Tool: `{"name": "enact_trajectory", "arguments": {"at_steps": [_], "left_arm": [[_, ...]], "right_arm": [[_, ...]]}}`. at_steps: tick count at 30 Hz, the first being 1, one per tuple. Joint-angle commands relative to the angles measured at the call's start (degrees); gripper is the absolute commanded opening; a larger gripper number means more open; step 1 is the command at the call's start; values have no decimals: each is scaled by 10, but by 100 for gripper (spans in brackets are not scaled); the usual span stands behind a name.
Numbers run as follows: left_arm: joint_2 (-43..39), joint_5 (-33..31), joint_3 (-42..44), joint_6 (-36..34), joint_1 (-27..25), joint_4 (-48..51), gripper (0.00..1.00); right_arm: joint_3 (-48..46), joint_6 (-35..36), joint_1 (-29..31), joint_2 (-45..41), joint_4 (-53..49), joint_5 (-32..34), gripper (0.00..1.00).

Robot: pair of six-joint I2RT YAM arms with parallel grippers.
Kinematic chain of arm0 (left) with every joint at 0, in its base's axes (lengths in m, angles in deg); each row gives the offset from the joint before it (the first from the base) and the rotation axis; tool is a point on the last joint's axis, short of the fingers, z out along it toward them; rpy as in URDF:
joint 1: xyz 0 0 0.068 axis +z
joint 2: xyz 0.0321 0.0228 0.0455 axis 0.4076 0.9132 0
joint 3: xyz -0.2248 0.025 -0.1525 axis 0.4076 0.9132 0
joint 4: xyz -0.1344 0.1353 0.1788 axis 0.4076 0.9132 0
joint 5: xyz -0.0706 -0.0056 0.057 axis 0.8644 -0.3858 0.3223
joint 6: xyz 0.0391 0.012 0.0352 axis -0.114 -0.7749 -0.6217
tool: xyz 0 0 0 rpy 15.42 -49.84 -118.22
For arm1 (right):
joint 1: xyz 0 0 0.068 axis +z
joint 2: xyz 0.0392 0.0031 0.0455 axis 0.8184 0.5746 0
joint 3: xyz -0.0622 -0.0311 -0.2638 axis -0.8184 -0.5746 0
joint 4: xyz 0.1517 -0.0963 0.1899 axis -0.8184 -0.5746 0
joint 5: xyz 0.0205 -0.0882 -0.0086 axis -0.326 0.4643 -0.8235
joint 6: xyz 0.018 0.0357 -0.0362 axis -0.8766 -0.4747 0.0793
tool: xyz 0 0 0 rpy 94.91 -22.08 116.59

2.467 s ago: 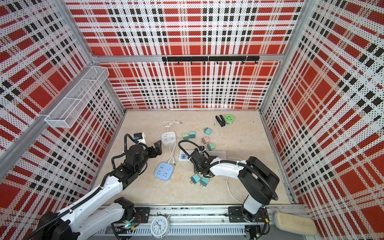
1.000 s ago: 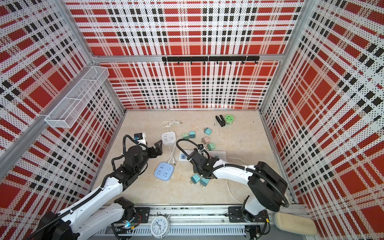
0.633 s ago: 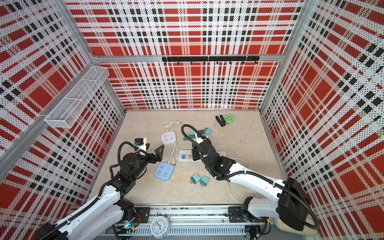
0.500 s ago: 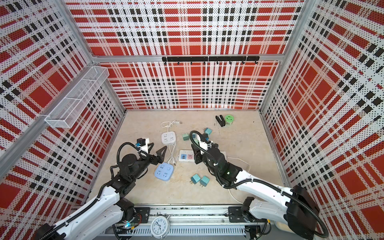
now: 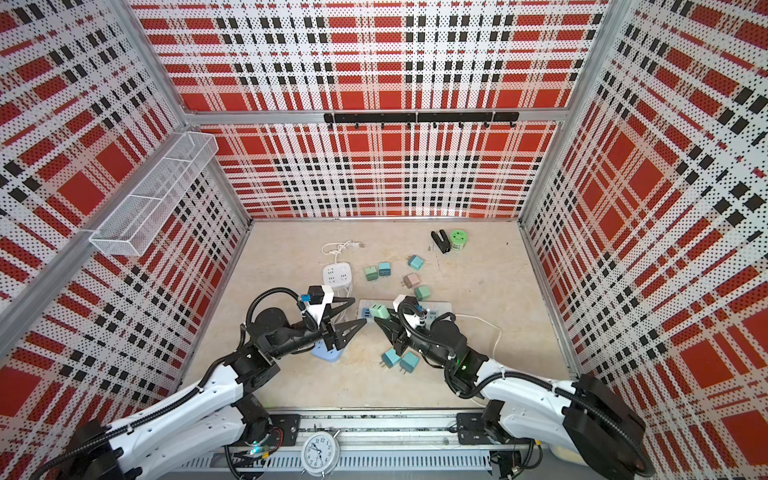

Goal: Insert the plug
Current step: 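Bring the adapter to the left gripper and close left gripper on it, then hold the green adapter between both grippers above the table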

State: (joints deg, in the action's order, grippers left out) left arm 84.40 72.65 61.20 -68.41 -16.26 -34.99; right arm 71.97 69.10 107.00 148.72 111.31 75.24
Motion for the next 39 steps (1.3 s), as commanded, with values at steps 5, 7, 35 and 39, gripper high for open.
{"name": "enact_trajectory", "arguments": {"at_steps": [5,7,35,39], "left_arm": [[-1,99,-20,-12,-4,-25,73],[2,115,-23,-20,-11,-26,73],[20,181,-26,-123,-80,-18,58],[26,193,-31,-128,-83,-14,56]], "right_arm": [[-16,25,-1,-27,87,-117,0],[-22,43,-1,-39,77,-137,0],[-38,152,-10,-161,-66,-281,0],[-44,138,-10,-172,-56,-261,0]]}}
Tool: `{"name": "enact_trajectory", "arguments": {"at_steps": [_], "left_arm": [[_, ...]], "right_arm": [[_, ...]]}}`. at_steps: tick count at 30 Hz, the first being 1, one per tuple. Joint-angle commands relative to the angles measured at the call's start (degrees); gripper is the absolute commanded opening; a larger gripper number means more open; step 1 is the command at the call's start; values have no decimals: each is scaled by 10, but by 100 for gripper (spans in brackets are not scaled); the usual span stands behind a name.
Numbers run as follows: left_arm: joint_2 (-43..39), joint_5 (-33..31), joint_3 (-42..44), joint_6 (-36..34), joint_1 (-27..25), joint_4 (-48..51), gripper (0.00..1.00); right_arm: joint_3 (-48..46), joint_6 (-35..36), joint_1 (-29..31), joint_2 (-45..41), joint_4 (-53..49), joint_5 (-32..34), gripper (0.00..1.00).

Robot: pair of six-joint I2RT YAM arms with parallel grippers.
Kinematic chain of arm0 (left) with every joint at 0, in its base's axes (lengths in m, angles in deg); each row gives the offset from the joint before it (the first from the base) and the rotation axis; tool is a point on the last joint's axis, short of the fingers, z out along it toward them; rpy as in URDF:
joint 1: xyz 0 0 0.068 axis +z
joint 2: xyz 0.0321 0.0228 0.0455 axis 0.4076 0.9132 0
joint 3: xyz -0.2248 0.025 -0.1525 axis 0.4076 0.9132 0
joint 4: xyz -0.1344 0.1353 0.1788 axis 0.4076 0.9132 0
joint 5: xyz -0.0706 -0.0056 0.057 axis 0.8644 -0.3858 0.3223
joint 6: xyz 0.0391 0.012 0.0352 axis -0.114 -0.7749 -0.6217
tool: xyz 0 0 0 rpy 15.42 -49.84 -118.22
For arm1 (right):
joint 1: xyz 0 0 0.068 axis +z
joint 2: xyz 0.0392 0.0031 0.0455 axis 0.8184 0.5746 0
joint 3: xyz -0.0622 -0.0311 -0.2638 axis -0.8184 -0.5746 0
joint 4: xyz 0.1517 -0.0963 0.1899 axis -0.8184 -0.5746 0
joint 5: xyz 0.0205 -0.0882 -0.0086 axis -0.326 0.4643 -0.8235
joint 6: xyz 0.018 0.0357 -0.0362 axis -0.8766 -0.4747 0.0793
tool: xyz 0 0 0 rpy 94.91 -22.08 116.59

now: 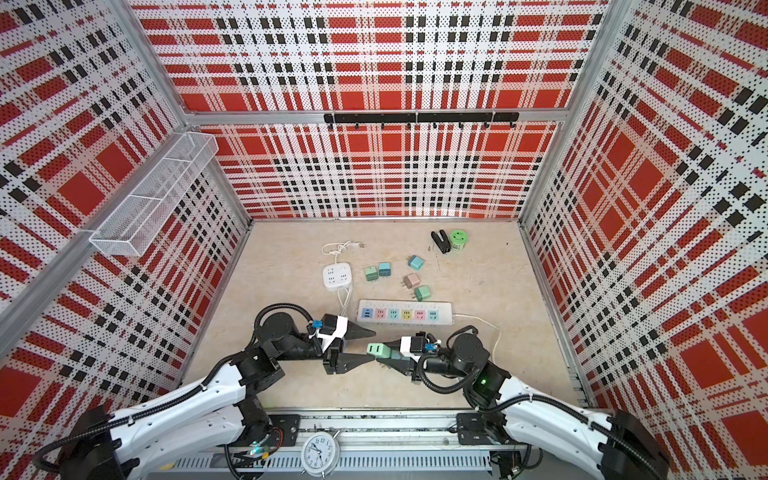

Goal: Insert the plug
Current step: 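Hold the green adapter between both grippers above the table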

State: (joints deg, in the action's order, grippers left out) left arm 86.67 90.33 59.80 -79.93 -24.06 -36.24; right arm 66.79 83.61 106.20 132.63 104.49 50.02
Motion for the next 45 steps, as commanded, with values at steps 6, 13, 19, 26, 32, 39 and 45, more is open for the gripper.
{"name": "enact_trajectory", "arguments": {"at_steps": [6,13,19,26,32,39,45], "left_arm": [[1,15,-16,-23,-15,-1,54],[10,25,-22,-28,-16,4,47],[17,33,-28,-30,-17,10,36],[27,42,-34,-33,-17,16,23],[39,49,-43,-25,-17,17,15],[42,45,-49,-16,-17,18,11],[32,6,-50,-2,-17,19,8]], "right_arm": [[30,-24,-3,-9,-7,-44,0],[42,-39,-2,13,6,-69,0],[43,-39,-2,32,21,-60,0],[54,-44,-2,44,29,-53,0],[47,-45,-3,41,34,-36,0],[42,-47,-2,41,39,-34,0],[31,-49,-3,30,39,-19,2]]}}
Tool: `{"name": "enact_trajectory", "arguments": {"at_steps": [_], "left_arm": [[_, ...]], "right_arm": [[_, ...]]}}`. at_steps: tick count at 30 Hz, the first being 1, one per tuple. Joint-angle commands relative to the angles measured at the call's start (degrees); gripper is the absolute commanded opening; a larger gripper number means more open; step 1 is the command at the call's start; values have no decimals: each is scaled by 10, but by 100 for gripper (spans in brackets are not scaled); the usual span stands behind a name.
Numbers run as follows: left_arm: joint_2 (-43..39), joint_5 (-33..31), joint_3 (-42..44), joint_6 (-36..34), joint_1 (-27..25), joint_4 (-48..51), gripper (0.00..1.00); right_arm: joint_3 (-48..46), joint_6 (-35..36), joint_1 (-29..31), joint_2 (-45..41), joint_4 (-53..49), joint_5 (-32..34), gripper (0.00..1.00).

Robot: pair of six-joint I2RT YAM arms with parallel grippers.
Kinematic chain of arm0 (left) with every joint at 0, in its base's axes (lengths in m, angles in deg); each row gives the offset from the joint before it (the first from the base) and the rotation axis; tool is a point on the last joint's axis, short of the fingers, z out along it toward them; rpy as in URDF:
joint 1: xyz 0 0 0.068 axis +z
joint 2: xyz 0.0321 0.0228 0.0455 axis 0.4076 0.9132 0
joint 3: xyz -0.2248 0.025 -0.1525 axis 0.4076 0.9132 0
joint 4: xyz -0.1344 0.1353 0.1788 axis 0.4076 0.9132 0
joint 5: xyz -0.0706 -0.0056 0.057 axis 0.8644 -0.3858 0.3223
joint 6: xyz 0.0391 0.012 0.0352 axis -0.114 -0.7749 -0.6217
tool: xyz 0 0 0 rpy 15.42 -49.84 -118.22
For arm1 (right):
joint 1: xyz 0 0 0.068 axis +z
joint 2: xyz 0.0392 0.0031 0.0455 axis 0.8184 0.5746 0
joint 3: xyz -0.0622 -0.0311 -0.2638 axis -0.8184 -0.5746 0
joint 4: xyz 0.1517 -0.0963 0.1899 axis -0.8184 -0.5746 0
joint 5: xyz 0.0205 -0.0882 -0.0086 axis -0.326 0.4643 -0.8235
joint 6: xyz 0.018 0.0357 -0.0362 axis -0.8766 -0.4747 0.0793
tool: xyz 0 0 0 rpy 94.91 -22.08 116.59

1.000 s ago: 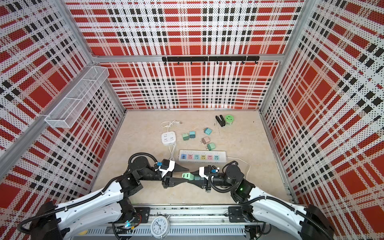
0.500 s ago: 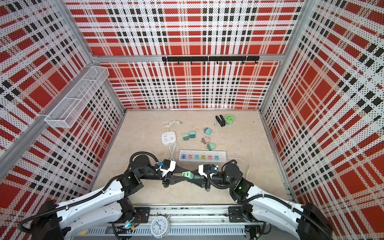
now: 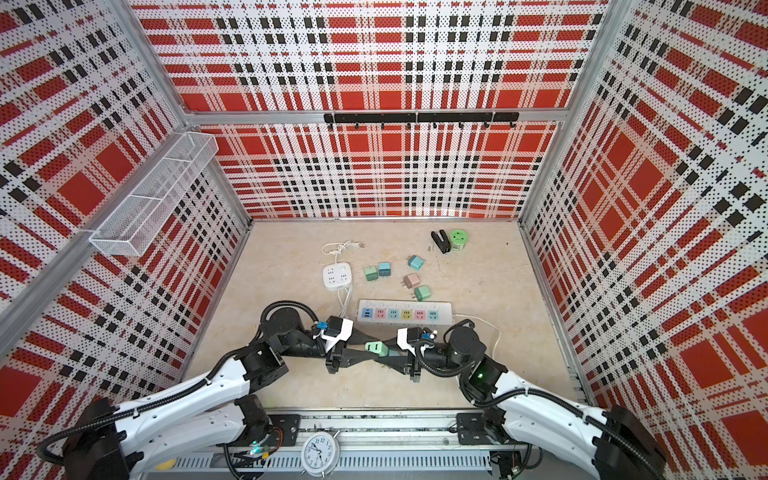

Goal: Insert the plug
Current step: 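Hold the green adapter between both grippers above the table, then open right gripper and draw it back while left gripper keeps the adapter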

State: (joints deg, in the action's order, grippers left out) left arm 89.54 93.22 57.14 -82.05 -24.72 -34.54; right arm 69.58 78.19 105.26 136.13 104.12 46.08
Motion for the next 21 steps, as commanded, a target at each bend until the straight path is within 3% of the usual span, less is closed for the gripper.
{"name": "enact_trajectory", "arguments": {"at_steps": [1,11,14,16,21], "left_arm": [[2,-29,-24,22,-11,3,7],[-7,-35,-25,19,-11,11,3],[-13,-47,-24,14,-11,20,2],[-15,-59,-23,12,-11,22,1],[-14,-111,-21,8,-8,30,0]], "right_arm": [[0,7,7,-7,41,27,4],[10,9,7,32,53,21,6],[10,9,7,44,57,29,22],[8,10,6,49,60,44,43],[-3,0,-1,59,80,95,69]]}}
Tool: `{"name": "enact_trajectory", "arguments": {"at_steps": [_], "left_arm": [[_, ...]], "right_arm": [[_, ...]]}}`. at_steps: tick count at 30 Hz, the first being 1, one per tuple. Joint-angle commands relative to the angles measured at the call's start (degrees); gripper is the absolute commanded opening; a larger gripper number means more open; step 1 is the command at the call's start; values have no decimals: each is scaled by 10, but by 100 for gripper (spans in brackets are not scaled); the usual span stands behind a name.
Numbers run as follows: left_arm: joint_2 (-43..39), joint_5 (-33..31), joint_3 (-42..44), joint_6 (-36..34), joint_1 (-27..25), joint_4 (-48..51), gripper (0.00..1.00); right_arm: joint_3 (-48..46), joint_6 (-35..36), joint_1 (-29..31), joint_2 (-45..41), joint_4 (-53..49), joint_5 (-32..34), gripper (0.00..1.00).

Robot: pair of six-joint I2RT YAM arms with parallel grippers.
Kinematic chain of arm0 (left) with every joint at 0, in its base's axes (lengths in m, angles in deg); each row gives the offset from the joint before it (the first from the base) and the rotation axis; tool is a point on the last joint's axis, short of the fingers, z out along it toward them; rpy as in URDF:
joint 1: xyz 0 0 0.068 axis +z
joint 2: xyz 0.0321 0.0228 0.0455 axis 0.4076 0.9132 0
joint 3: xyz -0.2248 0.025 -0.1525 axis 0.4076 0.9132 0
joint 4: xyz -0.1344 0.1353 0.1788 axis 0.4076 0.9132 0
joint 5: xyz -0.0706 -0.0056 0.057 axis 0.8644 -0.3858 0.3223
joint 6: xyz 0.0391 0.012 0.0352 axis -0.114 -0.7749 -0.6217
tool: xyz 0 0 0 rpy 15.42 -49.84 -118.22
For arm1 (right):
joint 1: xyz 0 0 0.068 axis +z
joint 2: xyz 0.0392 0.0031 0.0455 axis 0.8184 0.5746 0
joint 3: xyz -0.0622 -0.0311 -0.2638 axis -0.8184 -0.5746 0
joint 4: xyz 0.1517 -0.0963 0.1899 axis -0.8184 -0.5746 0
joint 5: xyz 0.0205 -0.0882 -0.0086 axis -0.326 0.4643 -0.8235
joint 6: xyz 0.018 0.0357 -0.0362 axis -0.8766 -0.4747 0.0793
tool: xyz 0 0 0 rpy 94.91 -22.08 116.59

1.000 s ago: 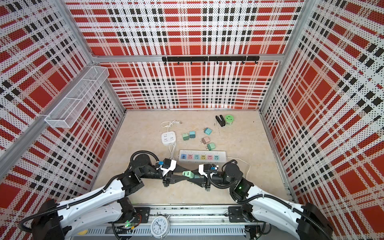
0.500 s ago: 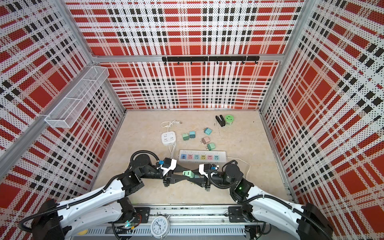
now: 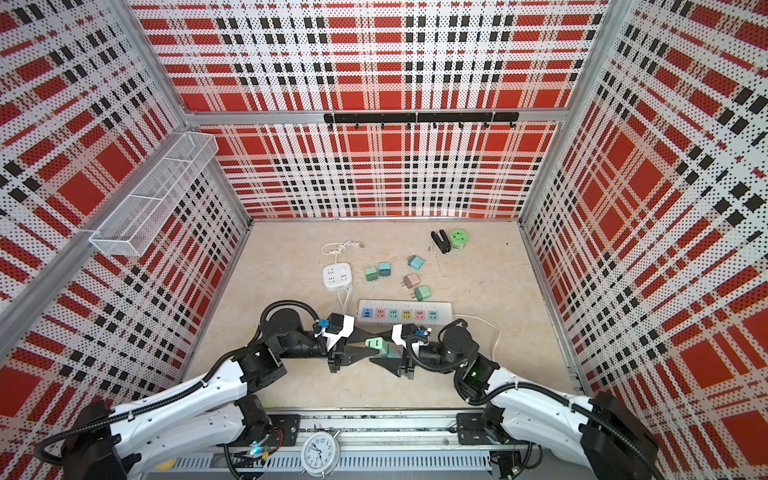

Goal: Insert the plug
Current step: 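Open right gripper and draw it back while left gripper keeps the adapter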

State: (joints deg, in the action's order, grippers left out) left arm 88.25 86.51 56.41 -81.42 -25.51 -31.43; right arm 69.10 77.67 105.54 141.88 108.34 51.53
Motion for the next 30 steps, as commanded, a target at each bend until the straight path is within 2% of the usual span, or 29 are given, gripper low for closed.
{"name": "enact_trajectory", "arguments": {"at_steps": [1,6,11,13,16,18,20,23,26,30], "left_arm": [[0,-58,-14,2,1,3,0],[3,-84,-13,0,11,10,0],[11,-96,-12,-11,12,9,0],[20,-100,-15,-13,12,10,0],[33,-49,-8,-53,8,3,0],[42,-68,7,-87,-4,-8,0],[54,-85,6,-102,-9,-5,0],[73,-67,-14,-103,-10,7,0],[94,-63,-27,-110,-18,7,0],[159,-108,-73,-147,-45,4,0]], "right_arm": [[3,1,-7,0,34,58,76],[7,-13,-27,-24,-8,138,90],[1,-38,-56,-70,-41,216,100],[-6,-45,-69,-85,-41,258,100],[3,-69,-97,-102,-72,346,100],[16,-87,-115,-123,-129,405,100],[20,-104,-125,-150,-184,493,100],[-2,-109,-137,-198,-218,588,100],[-21,-119,-156,-240,-250,638,100],[-40,-163,-210,-268,-281,664,100]]}}
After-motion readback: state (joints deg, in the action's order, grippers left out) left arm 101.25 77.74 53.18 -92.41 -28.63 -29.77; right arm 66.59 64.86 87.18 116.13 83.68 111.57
